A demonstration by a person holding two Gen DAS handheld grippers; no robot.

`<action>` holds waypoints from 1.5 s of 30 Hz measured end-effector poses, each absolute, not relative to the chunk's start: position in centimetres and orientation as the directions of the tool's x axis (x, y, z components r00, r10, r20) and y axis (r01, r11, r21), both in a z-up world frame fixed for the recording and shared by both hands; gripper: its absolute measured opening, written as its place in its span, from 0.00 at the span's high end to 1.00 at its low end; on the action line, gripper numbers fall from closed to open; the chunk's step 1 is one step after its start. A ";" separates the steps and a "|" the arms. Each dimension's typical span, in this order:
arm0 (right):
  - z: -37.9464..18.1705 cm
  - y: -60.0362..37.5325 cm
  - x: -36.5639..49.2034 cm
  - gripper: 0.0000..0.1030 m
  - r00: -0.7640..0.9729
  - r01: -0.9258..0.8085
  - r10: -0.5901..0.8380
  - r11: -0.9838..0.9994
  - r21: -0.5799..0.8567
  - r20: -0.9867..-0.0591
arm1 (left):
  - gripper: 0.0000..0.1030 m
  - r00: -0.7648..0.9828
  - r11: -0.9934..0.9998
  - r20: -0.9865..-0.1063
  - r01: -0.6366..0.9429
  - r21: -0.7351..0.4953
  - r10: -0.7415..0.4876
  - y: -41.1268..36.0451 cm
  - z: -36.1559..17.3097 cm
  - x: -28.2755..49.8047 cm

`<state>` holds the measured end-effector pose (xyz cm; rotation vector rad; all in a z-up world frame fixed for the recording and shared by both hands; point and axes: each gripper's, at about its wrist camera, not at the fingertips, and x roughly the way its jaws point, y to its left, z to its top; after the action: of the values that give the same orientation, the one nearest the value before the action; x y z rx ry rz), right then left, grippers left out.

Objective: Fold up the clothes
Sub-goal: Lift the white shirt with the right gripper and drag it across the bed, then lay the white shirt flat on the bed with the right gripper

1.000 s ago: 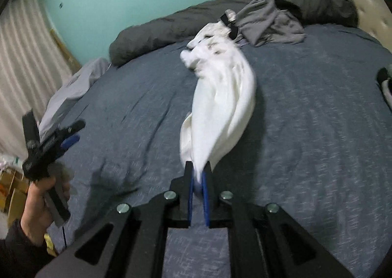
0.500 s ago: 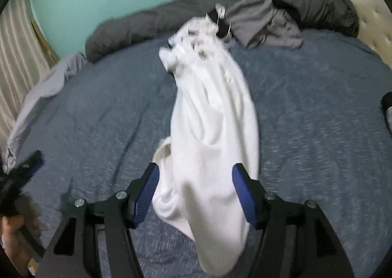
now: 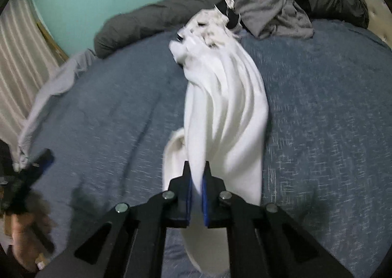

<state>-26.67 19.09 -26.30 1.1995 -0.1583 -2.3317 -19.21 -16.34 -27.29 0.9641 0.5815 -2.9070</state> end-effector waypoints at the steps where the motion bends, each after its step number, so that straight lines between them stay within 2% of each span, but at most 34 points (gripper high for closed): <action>1: -25.6 19.4 -26.0 0.94 -0.480 0.392 -0.502 -0.856 0.336 -0.720 | 0.00 -0.808 -0.933 -0.581 0.131 -0.335 0.095 -16.1 -27.2 -19.1; 10: -19.9 23.3 -20.7 0.94 -0.493 0.427 -0.598 -0.799 0.424 -0.631 | 0.00 -0.799 -0.934 -0.577 0.055 -0.353 0.171 -13.8 -26.8 -18.7; 17: -23.4 26.8 -22.7 0.94 -0.569 0.242 -0.427 -0.904 0.353 -0.703 | 0.00 -0.774 -0.941 -0.596 0.003 -0.340 0.213 -11.1 -27.2 -19.5; 22: -26.8 28.8 -25.4 0.91 -0.549 0.143 -0.327 -0.943 0.299 -0.769 | 0.00 -0.758 -0.946 -0.616 -0.004 -0.323 0.214 -9.9 -27.9 -20.4; 26: -27.3 30.0 -25.5 0.81 -0.551 0.119 -0.276 -0.960 0.253 -0.787 | 0.00 -0.749 -0.948 -0.628 0.000 -0.319 0.211 -9.7 -28.4 -21.1; 29: -26.9 30.7 -24.6 0.78 -0.567 0.119 -0.257 -0.966 0.231 -0.783 | 0.00 -0.746 -0.947 -0.630 -0.001 -0.323 0.216 -9.5 -28.4 -21.3; 30: -26.7 30.9 -24.3 0.74 -0.572 0.118 -0.250 -0.968 0.223 -0.781 | 0.00 -0.745 -0.946 -0.630 -0.002 -0.324 0.217 -9.4 -28.4 -21.4; 34: -26.7 28.7 -22.3 0.71 -0.525 0.252 -0.319 -0.944 0.215 -0.789 | 0.00 -0.742 -0.947 -0.632 -0.012 -0.320 0.223 -8.8 -28.5 -21.3; 36: -27.4 27.0 -21.5 0.65 -0.472 0.319 -0.349 -0.924 0.212 -0.810 | 0.00 -0.741 -0.949 -0.634 -0.016 -0.315 0.222 -8.6 -28.4 -21.2; 41: -30.6 22.8 -20.7 0.61 -0.375 0.425 -0.304 -0.896 0.129 -0.876 | 0.00 -0.746 -0.950 -0.631 -0.009 -0.314 0.215 -9.0 -28.2 -20.8; 44: -32.5 21.8 -20.9 0.48 -0.358 0.424 -0.260 -0.901 0.092 -0.897 | 0.00 -0.744 -0.948 -0.633 -0.002 -0.319 0.215 -9.4 -28.3 -20.9; 45: -33.0 21.7 -21.1 0.47 -0.359 0.419 -0.244 -0.905 0.078 -0.901 | 0.00 -0.743 -0.947 -0.633 -0.001 -0.322 0.217 -9.5 -28.3 -20.9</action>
<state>-21.08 21.74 -33.00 1.4772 0.2306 -2.2898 -20.94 -9.54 -28.33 1.1539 0.4975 -3.0080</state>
